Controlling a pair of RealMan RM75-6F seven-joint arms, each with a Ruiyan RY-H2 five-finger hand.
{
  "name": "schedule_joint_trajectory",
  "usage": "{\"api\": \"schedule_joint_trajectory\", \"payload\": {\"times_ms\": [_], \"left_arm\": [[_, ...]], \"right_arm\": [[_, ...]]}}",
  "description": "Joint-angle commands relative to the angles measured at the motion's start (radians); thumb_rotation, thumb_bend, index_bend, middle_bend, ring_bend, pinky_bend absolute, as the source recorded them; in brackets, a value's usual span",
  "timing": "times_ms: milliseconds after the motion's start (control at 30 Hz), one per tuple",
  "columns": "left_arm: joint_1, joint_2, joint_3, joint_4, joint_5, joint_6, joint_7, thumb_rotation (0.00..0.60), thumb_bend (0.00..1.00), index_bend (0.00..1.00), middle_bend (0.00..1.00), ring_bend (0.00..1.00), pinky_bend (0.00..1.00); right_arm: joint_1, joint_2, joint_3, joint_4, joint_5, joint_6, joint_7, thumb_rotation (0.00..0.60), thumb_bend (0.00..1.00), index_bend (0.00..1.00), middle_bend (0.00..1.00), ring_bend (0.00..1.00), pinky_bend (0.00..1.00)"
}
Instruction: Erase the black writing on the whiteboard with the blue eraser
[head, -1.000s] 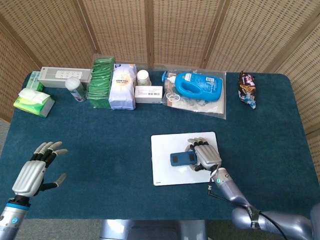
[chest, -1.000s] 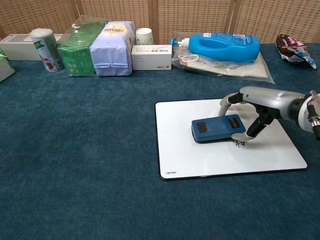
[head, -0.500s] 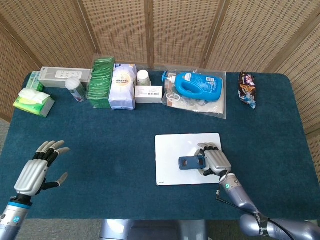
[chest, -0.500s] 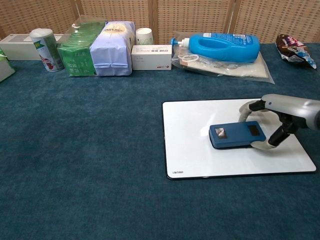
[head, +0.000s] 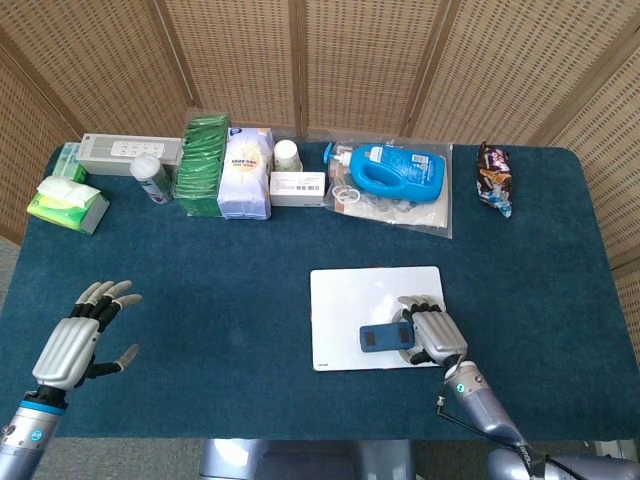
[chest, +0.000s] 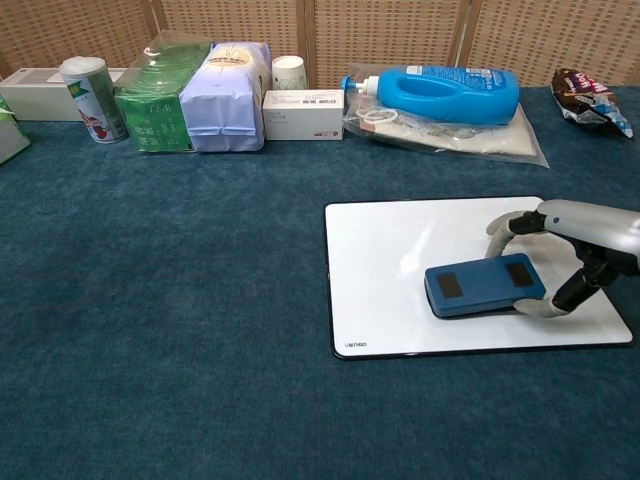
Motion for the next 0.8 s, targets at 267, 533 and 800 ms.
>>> {"api": "schedule_joint_trajectory", "payload": {"times_ms": [267,533,800], "left_arm": [[0.003,0.001,0.003,-0.011,0.0,0.003,0.012,0.6,0.38,0.19,0.12,0.0,0.0],[0.004,0.002,0.004,-0.015,-0.002,0.005,0.017,0.6,0.38,0.19,0.11,0.0,0.0],[0.011,0.008,0.007,-0.018,-0.003,0.013,0.017,0.6,0.38,0.18,0.11,0.0,0.0]], "right_arm": [[0.009,-0.01,0.017,0.076,-0.014,-0.063,0.062,0.6,0.3,0.49,0.11,0.0,0.0],[0.025,-0.012,0.045,0.128,-0.031,-0.099,0.102,0.6,0.3,0.49,0.11,0.0,0.0],[0.056,-0.019,0.08,0.196,-0.022,-0.146,0.127,0.6,0.3,0.5,0.11,0.0,0.0]]}}
